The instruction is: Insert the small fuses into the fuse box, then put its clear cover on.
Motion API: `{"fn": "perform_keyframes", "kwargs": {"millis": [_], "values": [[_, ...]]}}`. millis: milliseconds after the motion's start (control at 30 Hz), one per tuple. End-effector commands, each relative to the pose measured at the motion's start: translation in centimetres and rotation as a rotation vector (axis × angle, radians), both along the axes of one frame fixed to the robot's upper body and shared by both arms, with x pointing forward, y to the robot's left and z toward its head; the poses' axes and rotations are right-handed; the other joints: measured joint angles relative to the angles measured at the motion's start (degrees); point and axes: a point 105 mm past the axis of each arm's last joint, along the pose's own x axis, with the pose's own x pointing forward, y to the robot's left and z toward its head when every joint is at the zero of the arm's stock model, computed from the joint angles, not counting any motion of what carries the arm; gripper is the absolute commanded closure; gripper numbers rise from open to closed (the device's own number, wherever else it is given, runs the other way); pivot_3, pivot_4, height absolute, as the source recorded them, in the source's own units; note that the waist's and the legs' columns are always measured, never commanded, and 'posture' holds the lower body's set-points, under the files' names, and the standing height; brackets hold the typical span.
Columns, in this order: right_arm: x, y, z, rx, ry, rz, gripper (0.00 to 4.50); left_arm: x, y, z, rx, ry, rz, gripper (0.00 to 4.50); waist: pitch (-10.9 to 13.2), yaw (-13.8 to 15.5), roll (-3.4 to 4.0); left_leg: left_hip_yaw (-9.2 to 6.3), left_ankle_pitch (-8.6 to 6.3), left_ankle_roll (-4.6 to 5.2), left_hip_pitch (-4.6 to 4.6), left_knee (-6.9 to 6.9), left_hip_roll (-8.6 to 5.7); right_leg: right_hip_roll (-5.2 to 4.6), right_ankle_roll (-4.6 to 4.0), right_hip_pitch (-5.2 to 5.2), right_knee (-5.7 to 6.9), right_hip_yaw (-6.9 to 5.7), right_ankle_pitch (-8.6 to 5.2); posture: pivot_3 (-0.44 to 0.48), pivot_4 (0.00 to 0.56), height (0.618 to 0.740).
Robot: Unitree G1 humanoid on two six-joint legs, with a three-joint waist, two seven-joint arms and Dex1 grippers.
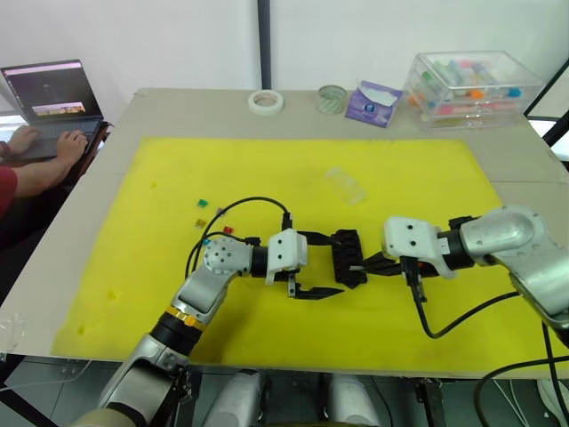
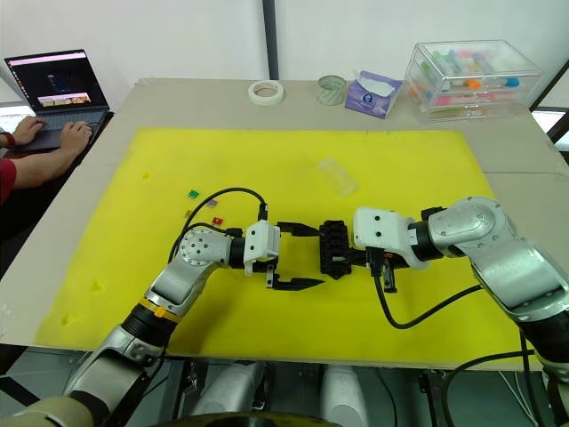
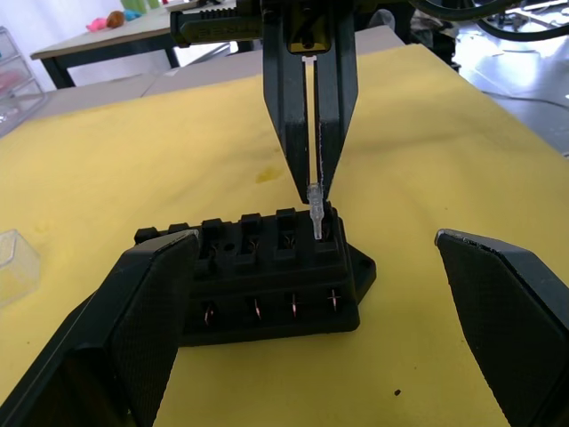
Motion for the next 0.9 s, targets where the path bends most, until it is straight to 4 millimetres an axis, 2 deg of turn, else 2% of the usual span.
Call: {"fn": "perform_keyframes", "kwargs": {"millis": [33, 400, 700, 900], "values": [[-0.12, 0.13, 0.33, -0.004, -0.019, 0.011, 4.5, -0.12, -0.36, 0.9, -0.012, -0.048, -0.022, 0.02, 0.0, 0.0, 0.0, 0.0, 0.0, 0.0, 0.0, 0.0, 0.0, 0.0, 0.0, 0.0, 0.0, 0.0, 0.0, 0.0, 0.15, 0.74], [-0.78, 0.53, 0.02, 0.005, 0.0, 0.022, 4.5, -0.02, -0.37, 1.04, -0.016, -0.052, -0.017, 0.02, 0.0, 0.0, 0.0, 0.0, 0.0, 0.0, 0.0, 0.01, 0.0, 0.0, 0.0, 0.0, 0.0, -0.01, 0.0, 0.0, 0.15, 0.74], [-0.47, 0.39, 0.73, 0.005, -0.023, 0.007, 4.5, -0.11, -0.42, 1.02, -0.017, -0.05, -0.021, 0.02, 0.0, 0.0, 0.0, 0.0, 0.0, 0.0, 0.0, 0.02, 0.0, 0.0, 0.0, 0.0, 0.02, -0.01, 0.0, 0.0, 0.15, 0.74], [-0.59, 0.68, 0.16, 0.0, -0.016, -0.004, 4.5, -0.05, -0.48, 1.02, -0.018, -0.05, -0.021, 0.02, 0.0, 0.0, 0.0, 0.0, 0.0, 0.0, 0.0, 0.02, 0.0, 0.0, 0.0, 0.0, 0.02, -0.01, 0.0, 0.0, 0.15, 0.74]]}}
